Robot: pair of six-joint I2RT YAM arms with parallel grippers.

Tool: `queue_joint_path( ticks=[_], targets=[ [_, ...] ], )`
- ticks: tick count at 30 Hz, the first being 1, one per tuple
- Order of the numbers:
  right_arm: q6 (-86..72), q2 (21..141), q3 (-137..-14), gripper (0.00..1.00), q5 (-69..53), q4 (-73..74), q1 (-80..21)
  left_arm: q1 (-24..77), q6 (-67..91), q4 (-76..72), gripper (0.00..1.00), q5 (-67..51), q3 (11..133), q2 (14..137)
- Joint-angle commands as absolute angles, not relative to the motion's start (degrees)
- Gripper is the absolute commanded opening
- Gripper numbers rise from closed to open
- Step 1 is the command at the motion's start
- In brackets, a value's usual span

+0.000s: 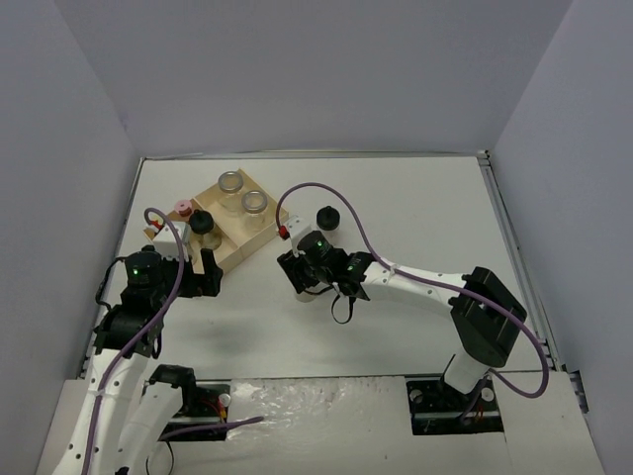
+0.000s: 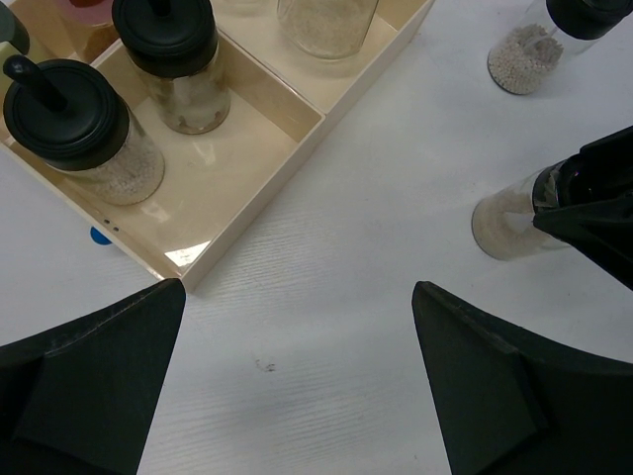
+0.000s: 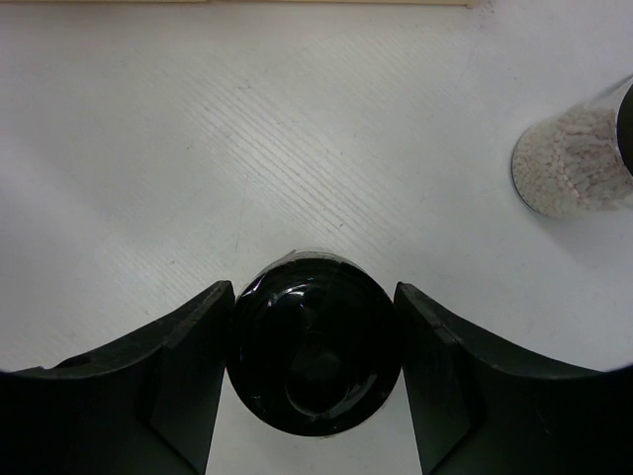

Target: Organize the condiment bottles

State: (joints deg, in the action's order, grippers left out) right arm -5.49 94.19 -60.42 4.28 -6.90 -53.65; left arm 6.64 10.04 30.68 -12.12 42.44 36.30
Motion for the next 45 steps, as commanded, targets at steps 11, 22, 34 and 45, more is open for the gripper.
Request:
queue_joint_path(
  ticks=[11, 22, 34, 45],
  targets=[
    [-7.72, 74.49, -54.8, 0.99, 9.46, -5.33, -54.14, 16.63, 12.36, 26.87, 0.97, -14.87, 46.84, 43.16],
    [-19.66, 49.25, -45.02, 1.0, 27.38, 8.28, -53.66, 37.7, 19.69, 16.1, 0.97, -2.18, 50.83, 55.7],
    [-32.11, 36.95, -40.92, 1.0, 35.77, 18.97, -52.82, 48.35, 21.35, 10.41, 0.97, 5.6, 60.57, 76.29],
    [-32.43, 33.69, -40.18, 1.0, 34.89, 19.42, -52.73, 49.92, 23.87, 13.61, 0.97, 11.78, 63.83, 85.23]
  ],
)
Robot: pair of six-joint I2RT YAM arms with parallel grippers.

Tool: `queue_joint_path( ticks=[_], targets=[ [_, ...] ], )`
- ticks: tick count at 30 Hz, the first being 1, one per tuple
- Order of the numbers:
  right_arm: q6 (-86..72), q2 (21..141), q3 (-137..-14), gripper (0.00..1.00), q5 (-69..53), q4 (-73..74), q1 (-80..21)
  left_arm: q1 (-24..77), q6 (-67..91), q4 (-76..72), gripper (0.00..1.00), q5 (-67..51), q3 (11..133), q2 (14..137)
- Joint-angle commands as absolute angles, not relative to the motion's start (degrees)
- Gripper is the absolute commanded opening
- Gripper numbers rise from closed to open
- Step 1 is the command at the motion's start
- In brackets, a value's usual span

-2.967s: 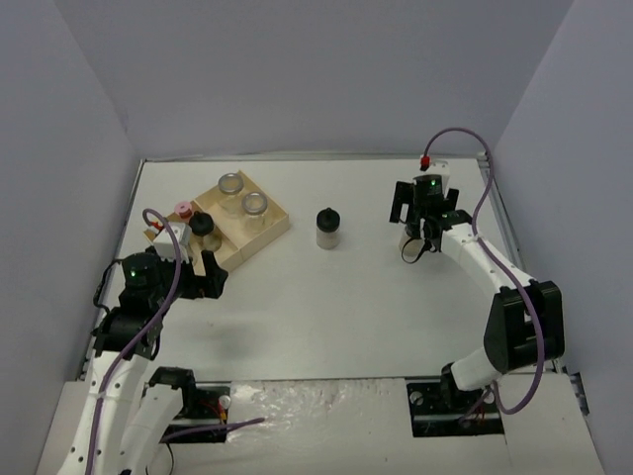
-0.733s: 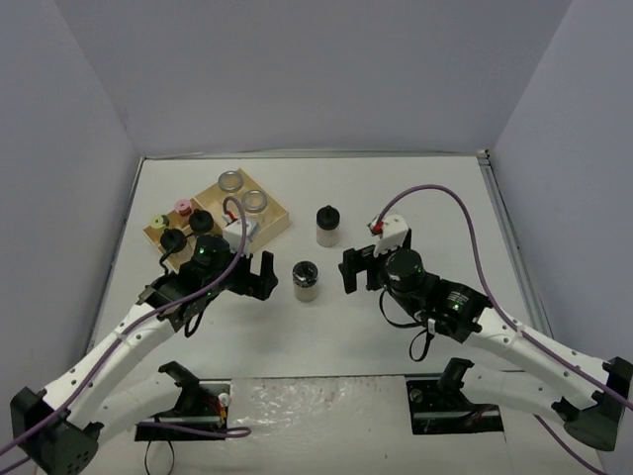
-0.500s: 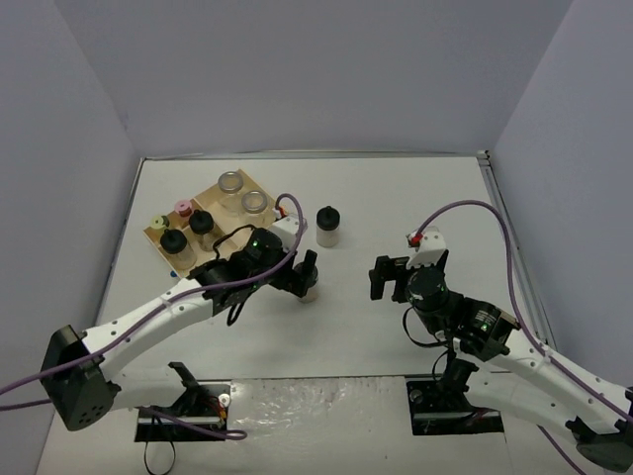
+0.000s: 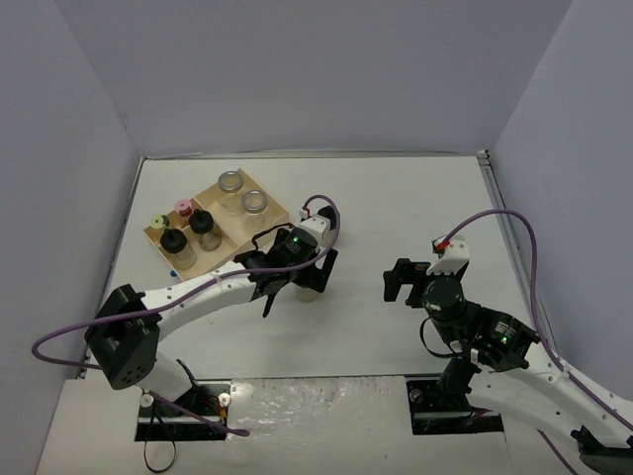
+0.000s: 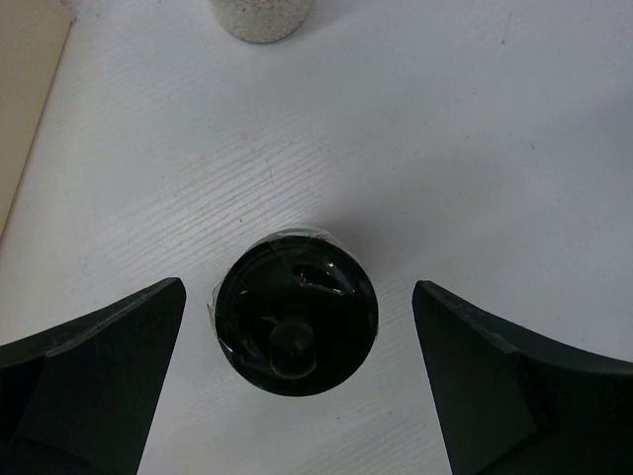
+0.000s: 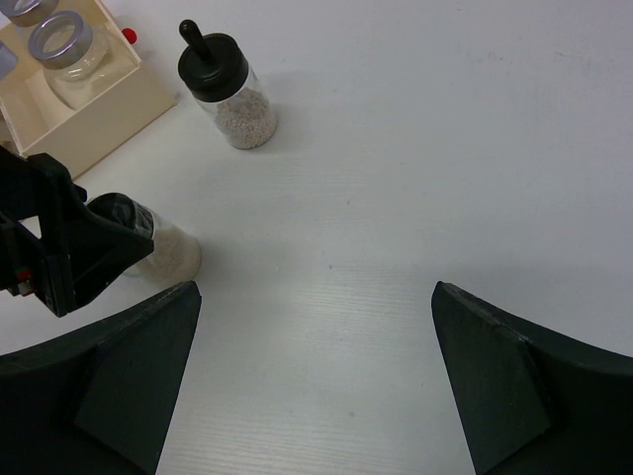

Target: Organize the condiment bottles

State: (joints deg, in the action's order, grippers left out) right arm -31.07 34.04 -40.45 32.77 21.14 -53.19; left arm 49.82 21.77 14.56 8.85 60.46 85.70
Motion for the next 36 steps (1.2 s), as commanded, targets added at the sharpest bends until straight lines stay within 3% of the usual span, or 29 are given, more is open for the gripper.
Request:
queue_joint_path(
  ticks=[1, 8, 14, 16, 18, 25, 36],
  targets=[
    [-32.47, 33.56, -40.1, 1.0, 34.93, 19.42, -52.73, 49.92, 24.18, 13.87, 0.97, 11.99, 63.81, 85.43],
    [-32.62, 33.49, -39.8, 1.0, 34.79, 19.35, -52.73, 49.92, 25.05, 14.96, 0.77, 13.71, 63.91, 86.32],
    [-32.7, 32.96, -39.55, 1.0, 34.64, 19.41, -52.73, 49.92, 25.48, 16.78, 0.35, 13.69, 64.39, 85.17],
    [-32.69, 32.78, -39.47, 1.0, 34.54, 19.34, -52.73, 49.92, 25.56, 18.21, 0.11, 14.42, 64.86, 83.74],
    [-32.61, 32.78, -39.55, 1.0, 34.42, 19.42, -52.73, 49.57, 24.58, 21.07, 0.02, 16.38, 65.74, 81.1],
    [-32.44, 32.53, -39.55, 1.0, 33.94, 19.42, -52.73, 43.17, 20.87, 32.22, 0.0, 18.85, 71.29, 73.41],
    [-32.52, 31.42, -39.02, 1.0, 33.66, 19.42, -52.73, 18.33, 15.81, 31.57, 0.0, 9.87, 73.42, 71.2]
  ],
)
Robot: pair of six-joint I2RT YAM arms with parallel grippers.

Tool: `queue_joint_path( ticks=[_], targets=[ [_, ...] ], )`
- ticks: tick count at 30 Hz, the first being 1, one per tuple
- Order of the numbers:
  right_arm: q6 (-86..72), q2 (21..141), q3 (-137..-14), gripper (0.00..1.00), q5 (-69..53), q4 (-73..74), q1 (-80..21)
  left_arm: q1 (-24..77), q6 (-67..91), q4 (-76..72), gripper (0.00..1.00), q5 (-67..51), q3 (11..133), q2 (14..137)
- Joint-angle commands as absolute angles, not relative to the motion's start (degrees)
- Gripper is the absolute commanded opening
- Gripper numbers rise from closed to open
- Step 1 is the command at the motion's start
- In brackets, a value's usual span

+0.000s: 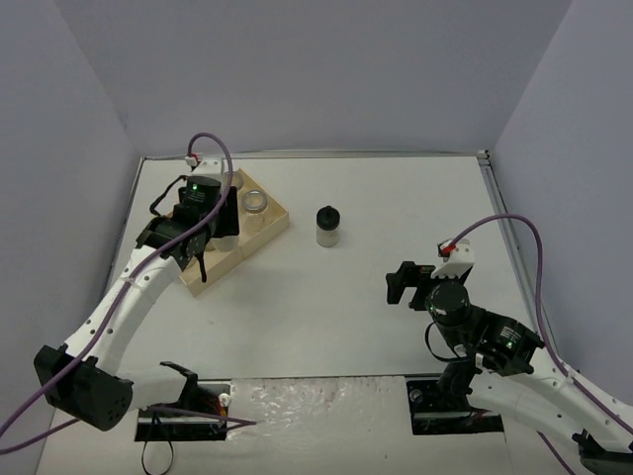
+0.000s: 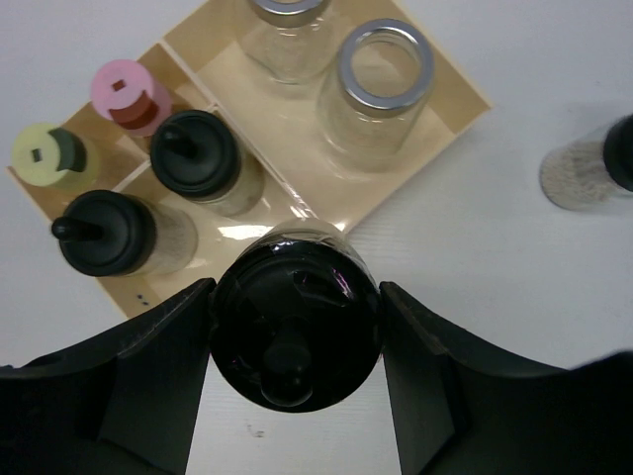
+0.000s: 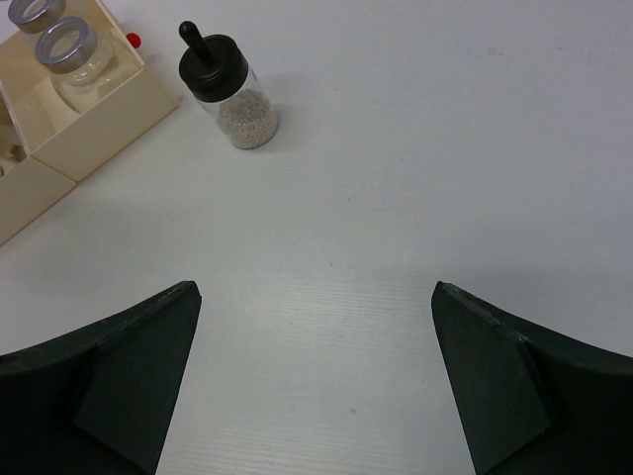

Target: Organize the condiment bottles

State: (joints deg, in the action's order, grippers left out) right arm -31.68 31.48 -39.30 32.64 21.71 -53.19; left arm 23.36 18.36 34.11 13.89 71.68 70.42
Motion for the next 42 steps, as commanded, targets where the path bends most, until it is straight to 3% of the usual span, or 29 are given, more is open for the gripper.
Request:
queue_joint_path(
  ticks=[1, 10, 26, 31, 39, 42],
  targets=[
    [-32.52, 31.31, -39.02, 1.0, 33.66, 19.41, -52.73, 17.08, 15.58, 30.73, 0.0, 9.46, 73.13, 71.71],
    [-32.43, 29.47, -38.64, 1.0, 33.41, 19.42, -52.82, 11.13, 14.9, 24.51, 0.0, 7.92, 70.48, 77.37],
    [-32.7, 29.78, -38.14, 1.0, 33.75, 19.42, -52.91, 10.55, 18.06, 13.28, 0.05, 5.23, 62.0, 82.68],
    [-32.78, 29.78, -38.22, 1.0, 33.75, 19.35, -52.91, 10.55, 19.11, 12.96, 0.22, 4.85, 61.52, 83.14],
    [-32.06, 32.59, -38.96, 1.0, 32.05, 19.1, -52.95, 10.6, 19.68, 13.85, 0.68, 4.53, 61.13, 80.98],
    [-31.32, 34.75, -39.7, 1.0, 31.09, 18.62, -52.91, 10.55, 19.42, 13.85, 0.77, 4.61, 61.31, 80.86]
  ],
)
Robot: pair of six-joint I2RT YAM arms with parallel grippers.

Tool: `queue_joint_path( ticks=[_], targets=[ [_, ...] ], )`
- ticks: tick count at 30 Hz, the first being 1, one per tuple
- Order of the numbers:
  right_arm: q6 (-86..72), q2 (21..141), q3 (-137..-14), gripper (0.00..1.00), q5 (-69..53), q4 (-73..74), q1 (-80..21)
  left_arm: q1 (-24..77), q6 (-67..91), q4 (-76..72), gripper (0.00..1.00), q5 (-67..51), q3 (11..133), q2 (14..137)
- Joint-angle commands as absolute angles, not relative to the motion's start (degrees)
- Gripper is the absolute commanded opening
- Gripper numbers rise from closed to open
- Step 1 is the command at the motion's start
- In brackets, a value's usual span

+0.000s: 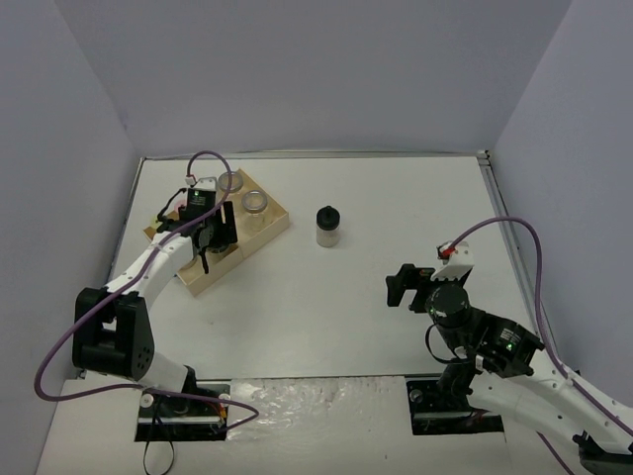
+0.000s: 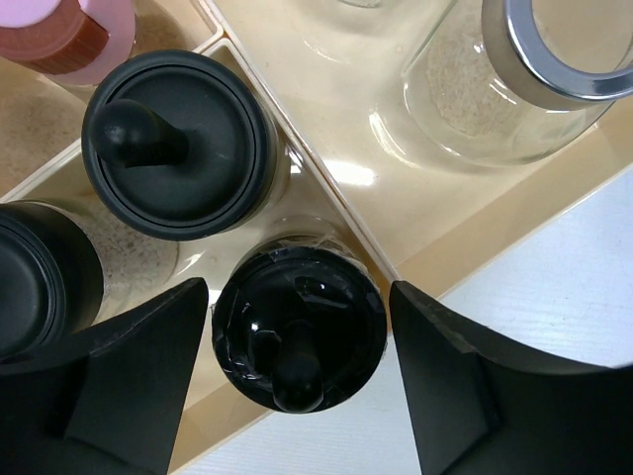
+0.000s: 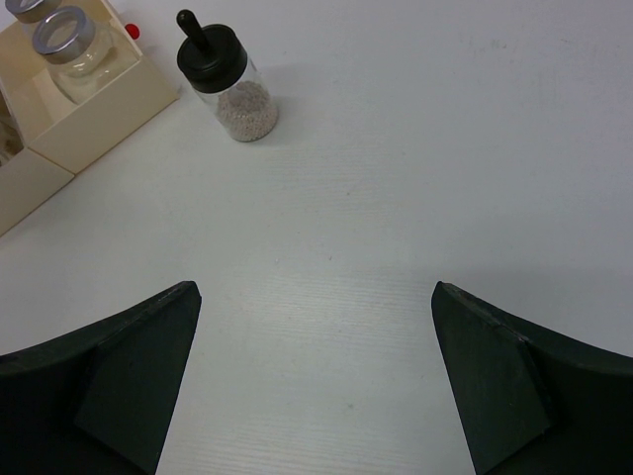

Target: Organize the condiment bottles

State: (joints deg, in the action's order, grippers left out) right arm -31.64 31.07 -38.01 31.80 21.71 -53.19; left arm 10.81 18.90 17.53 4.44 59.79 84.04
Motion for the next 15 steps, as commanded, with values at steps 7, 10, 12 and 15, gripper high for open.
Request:
queue_joint_path(
  ticks=[7, 10, 12, 15],
  targets=[
    [-26.04, 43.8, -44.26, 1.0, 29.27, 16.79, -52.91, 10.55, 19.16, 16.58, 0.9, 4.13, 62.91, 79.65],
    [-23.28, 48.36, -46.39, 1.0, 28.28, 13.91, -52.82, 10.55, 18.83, 19.67, 0.94, 3.88, 64.42, 76.99],
    [-20.97, 52.21, -47.68, 1.0, 27.35, 10.81, -52.61, 10.55, 17.92, 22.71, 0.95, 3.63, 65.23, 73.89],
    [-17.92, 58.67, -50.07, 1.0, 25.27, 6.71, -51.54, 10.55, 16.08, 27.16, 0.97, 2.99, 65.43, 68.12]
  ],
)
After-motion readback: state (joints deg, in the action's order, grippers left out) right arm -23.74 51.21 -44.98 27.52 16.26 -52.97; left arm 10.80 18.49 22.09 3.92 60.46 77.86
